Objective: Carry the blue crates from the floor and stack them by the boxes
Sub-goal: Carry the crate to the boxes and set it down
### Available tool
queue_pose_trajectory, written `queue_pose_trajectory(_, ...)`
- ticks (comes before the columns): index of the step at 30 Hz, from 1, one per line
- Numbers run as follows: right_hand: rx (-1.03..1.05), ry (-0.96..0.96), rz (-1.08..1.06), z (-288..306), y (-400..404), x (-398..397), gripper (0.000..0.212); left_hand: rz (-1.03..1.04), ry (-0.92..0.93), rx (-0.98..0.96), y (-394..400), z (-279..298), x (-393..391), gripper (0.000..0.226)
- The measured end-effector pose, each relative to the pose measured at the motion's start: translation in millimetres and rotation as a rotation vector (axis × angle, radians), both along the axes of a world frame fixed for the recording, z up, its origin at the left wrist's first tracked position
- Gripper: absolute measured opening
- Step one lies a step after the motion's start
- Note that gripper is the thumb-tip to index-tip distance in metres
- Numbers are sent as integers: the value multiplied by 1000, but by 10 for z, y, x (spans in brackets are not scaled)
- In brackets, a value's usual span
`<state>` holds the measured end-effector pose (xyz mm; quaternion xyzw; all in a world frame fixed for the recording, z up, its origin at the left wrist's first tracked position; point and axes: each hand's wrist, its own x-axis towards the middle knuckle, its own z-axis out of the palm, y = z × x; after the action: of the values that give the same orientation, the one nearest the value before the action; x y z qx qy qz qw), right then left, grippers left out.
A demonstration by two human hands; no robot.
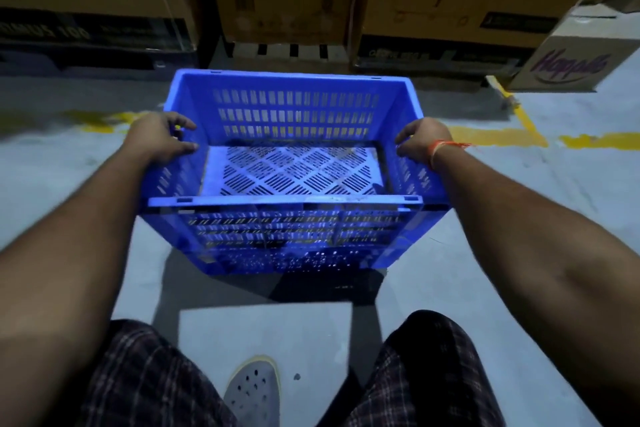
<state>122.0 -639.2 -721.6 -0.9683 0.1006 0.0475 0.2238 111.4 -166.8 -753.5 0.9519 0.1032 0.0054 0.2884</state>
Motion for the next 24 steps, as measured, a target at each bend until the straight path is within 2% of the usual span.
queue_pose_trajectory(8, -93, 31, 107, -16, -87, 112, 30, 22, -28, -28, -112, 131, -150, 42)
queue_pose_trajectory(13, -66, 147, 125, 49, -115, 211, 32, 21, -46, -49, -110, 102, -149, 38)
queue_pose_trajectory(18, -129, 15, 124, -22, -126, 204, 26, 28, -57, -49, -92, 52, -91, 39)
queue_pose_trajectory(24, -166, -7, 109, -113, -132, 204, 27, 16, -36, -24, -90, 60, -37, 44)
